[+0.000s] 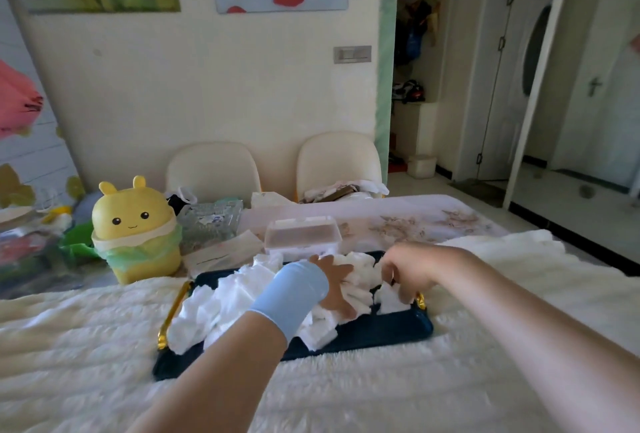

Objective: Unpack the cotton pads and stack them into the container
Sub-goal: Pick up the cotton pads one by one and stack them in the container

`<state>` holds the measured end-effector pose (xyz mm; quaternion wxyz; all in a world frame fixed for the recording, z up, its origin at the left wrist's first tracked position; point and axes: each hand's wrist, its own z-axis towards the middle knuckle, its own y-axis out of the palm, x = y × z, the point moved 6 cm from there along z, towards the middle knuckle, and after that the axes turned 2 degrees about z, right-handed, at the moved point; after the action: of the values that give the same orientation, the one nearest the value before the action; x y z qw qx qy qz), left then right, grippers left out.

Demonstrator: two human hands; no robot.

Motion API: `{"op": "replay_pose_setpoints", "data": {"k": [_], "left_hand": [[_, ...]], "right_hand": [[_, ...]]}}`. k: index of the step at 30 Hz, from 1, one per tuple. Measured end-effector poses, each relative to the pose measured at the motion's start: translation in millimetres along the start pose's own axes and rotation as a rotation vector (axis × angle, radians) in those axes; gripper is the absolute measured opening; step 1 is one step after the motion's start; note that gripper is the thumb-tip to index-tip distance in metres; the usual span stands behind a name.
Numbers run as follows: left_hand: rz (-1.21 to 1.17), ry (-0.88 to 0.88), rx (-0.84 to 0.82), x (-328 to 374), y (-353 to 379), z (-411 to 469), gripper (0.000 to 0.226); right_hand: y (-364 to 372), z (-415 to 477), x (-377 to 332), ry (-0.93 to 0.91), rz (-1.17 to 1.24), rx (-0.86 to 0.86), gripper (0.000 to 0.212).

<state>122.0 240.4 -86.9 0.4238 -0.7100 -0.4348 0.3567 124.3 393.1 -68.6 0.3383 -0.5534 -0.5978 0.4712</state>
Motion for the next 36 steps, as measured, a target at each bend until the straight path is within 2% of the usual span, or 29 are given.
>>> {"op": "replay_pose_setpoints", "data": {"k": [2,5,7,10,11,13,15,16,17,19,22,24,25,27,28,29,30,31,32,33,34,36], "left_hand": [[-0.01,0.01,0.031,-5,3,-4,0.098],[-0.17,0.074,0.131,-15,-15,-24,0.09],[-0.288,0.095,0.2,-33,-31,-39,0.077],[-0.396,0.063,0.287,-78,-49,-57,0.046],[-0.432,0.025,0.285,-93,-50,-61,0.038],[-0.485,-0.06,0.283,-121,-47,-68,0.03],[-0.492,-0.1,0.281,-140,-39,-70,0.025],[-0.511,-0.109,0.293,-146,-34,-70,0.023],[-0.54,-0.112,0.306,-148,-31,-70,0.023],[-0.612,-0.131,0.292,-153,-21,-66,0.024],[-0.755,-0.158,0.222,-153,-7,-58,0.02],[-0.789,-0.165,0.227,-153,-4,-53,0.02],[-0.801,-0.157,0.248,-154,-4,-50,0.022],[-0.749,-0.119,0.303,-154,-7,-47,0.023],[-0.708,-0.1,0.377,-153,-12,-45,0.021],[-0.766,-0.128,0.471,-159,-17,-44,0.017],[-0.878,-0.157,0.612,-166,-22,-43,0.011],[-0.869,-0.105,0.75,-166,-30,-43,0.004],[-0.904,-0.088,0.799,-163,-35,-47,0.014],[-0.998,-0.037,0.783,-155,-36,-50,0.027],[-1.167,-0.014,0.674,-153,-29,-44,0.038],[-1.305,0.057,0.538,-145,-27,-42,0.045]], "right_hand": [[4,5,-8,-0.047,0.053,0.081,0.03],[7,12,-29,-0.115,0.132,0.113,0.023],[4,18,-41,-0.147,0.066,0.065,0.012],[-14,12,-50,-0.073,-0.035,-0.119,0.017],[-24,8,-52,-0.034,-0.054,-0.124,0.017],[-54,1,-65,-0.016,-0.087,0.048,0.014],[-75,-1,-92,-0.11,-0.028,0.293,0.019],[-77,-3,-109,-0.189,0.046,0.36,0.02],[-75,-3,-126,-0.264,0.125,0.378,0.02],[-59,2,-155,-0.361,0.251,0.295,0.016],[-28,18,-175,-0.344,0.21,0.181,0.048],[-20,27,-177,-0.354,0.227,0.162,0.059],[-18,30,-176,-0.37,0.272,0.149,0.059],[-21,34,-171,-0.409,0.384,0.146,0.043],[-25,37,-166,-0.424,0.461,0.169,0.032],[-30,39,-160,-0.436,0.558,0.201,0.022],[-34,42,-152,-0.443,0.674,0.224,0.02],[-37,44,-144,-0.44,0.791,0.236,0.019],[-38,45,-136,-0.429,0.889,0.246,0.015],[-39,46,-129,-0.414,0.966,0.256,0.011],[-39,47,-123,-0.4,1.038,0.268,0.009],[-37,50,-114,-0.388,1.17,0.282,0.012]]}}
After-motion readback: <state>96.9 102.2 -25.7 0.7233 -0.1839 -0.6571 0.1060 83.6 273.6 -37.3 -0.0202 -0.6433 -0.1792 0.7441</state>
